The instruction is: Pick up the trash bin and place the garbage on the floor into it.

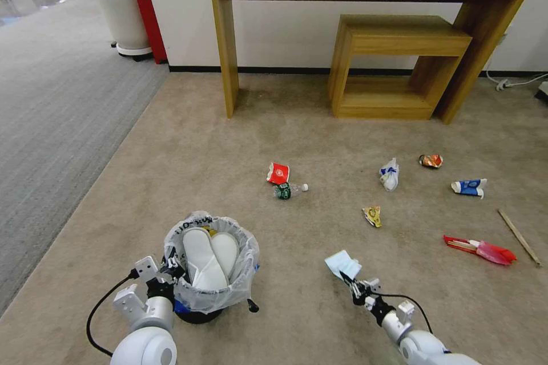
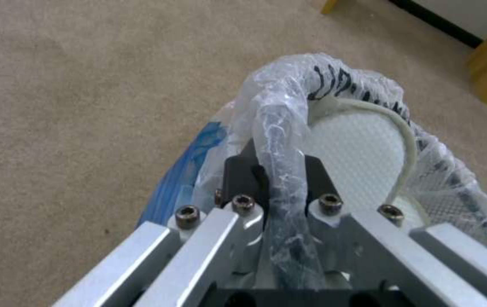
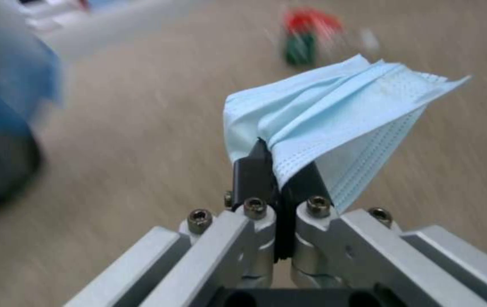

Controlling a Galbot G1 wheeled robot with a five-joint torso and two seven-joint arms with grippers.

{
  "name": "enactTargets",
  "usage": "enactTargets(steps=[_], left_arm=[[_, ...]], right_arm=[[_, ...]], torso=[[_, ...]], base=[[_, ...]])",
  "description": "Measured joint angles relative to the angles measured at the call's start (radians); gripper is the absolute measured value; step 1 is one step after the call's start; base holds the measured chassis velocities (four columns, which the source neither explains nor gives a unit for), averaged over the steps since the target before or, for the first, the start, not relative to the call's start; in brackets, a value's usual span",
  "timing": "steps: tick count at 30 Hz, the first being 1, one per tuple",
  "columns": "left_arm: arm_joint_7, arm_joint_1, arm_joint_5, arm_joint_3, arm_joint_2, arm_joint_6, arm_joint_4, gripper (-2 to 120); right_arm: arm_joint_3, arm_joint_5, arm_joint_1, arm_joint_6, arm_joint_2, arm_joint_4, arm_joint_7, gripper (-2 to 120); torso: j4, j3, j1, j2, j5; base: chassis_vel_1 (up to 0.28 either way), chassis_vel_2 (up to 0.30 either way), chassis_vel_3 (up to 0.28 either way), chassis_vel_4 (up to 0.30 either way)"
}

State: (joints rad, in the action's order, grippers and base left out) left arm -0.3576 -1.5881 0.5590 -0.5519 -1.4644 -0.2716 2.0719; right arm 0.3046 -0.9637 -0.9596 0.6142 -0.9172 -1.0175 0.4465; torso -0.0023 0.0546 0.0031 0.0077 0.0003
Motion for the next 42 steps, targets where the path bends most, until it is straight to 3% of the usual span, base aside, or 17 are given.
enactTargets(steps=[2, 4, 8, 14, 16, 18, 20, 22, 24, 25, 28, 32, 42], left_arm=[[-0.001, -0.001, -0.003, 0.0, 0.001, 0.0, -0.002, 3], [-0.001, -0.001, -0.004, 0.0, 0.001, 0.0, -0.002, 3], [-0.002, -0.005, -0.011, 0.0, 0.001, -0.001, -0.001, 3], [-0.003, -0.007, -0.019, 0.004, -0.002, -0.003, 0.002, 3], [-0.005, -0.007, -0.024, 0.012, -0.004, -0.011, 0.01, 3], [-0.005, -0.008, -0.024, 0.013, -0.005, -0.012, 0.013, 3], [-0.006, -0.013, -0.024, 0.015, -0.006, -0.018, 0.023, 3], [-0.007, -0.015, -0.024, 0.015, -0.007, -0.02, 0.028, 3], [-0.008, -0.022, -0.023, 0.018, -0.012, -0.03, 0.052, 3], [-0.008, -0.022, -0.023, 0.018, -0.012, -0.03, 0.052, 3], [-0.009, -0.037, -0.009, 0.019, -0.016, -0.039, 0.113, 3], [-0.014, -0.053, 0.011, 0.002, -0.016, -0.043, 0.178, 3], [-0.017, -0.08, 0.033, -0.015, -0.006, -0.048, 0.253, 3]], right_arm=[[0.006, -0.023, 0.004, 0.002, 0.052, -0.148, 0.028, 0], [0.008, -0.029, 0.007, 0.002, 0.065, -0.18, 0.036, 0], [0.038, -0.065, 0.056, -0.001, 0.157, -0.385, 0.064, 0], [0.061, -0.082, 0.121, -0.019, 0.23, -0.551, 0.063, 0], [0.129, -0.096, 0.212, -0.064, 0.287, -0.744, 0.035, 0], [0.148, -0.098, 0.231, -0.07, 0.29, -0.762, 0.029, 0], [0.246, -0.101, 0.313, -0.092, 0.295, -0.807, 0.01, 0], [0.278, -0.101, 0.339, -0.096, 0.295, -0.812, 0.004, 0], [0.405, -0.103, 0.44, -0.113, 0.279, -0.82, -0.028, 0], [0.405, -0.103, 0.44, -0.113, 0.279, -0.82, -0.028, 0], [0.519, -0.106, 0.542, -0.117, 0.234, -0.809, -0.055, 0], [0.556, -0.106, 0.58, -0.12, 0.201, -0.8, -0.075, 0], [0.597, -0.103, 0.612, -0.13, 0.186, -0.793, -0.087, 0]], torso=[[-0.0001, 0.0, 0.0, 0.0, 0.0001], [0.0, 0.0, 0.0, 0.0, 0.0001], [0.0, 0.0, 0.0, 0.0, -0.0002], [-0.0002, 0.0, 0.0, 0.0, -0.0003], [-0.0006, 0.0, 0.0, 0.0, -0.0005], [-0.0005, 0.0, 0.0, 0.0, -0.0005], [-0.0001, 0.0, 0.0, 0.0, -0.0008], [-0.0004, 0.0, 0.0, 0.0, -0.0008], [-0.0006, 0.0, 0.0, 0.0, -0.0012], [-0.0006, 0.0, 0.0, 0.0, -0.0012], [-0.0003, 0.0, 0.0, 0.0, -0.001], [0.0, 0.0, 0.0, 0.0, -0.0006], [-0.0004, 0.0, 0.0, 0.0, -0.0004]], base=[[0.0, 0.0, 0.0, 0.0], [0.0, 0.0, 0.0, 0.0], [0.0, 0.0, 0.0, 0.0], [0.0, 0.0, 0.0, 0.0], [0.0, 0.0, 0.0, 0.0], [0.0, 0.0, 0.0, 0.0], [0.0, 0.0, 0.0, 0.0], [0.0, 0.0, 0.0, 0.0], [0.0, 0.0, 0.0, 0.0], [0.0, 0.0, 0.0, 0.0], [0.0, 0.0, 0.0, 0.0], [0.0, 0.0, 0.0, 0.0], [0.0, 0.0, 0.0, 0.0]])
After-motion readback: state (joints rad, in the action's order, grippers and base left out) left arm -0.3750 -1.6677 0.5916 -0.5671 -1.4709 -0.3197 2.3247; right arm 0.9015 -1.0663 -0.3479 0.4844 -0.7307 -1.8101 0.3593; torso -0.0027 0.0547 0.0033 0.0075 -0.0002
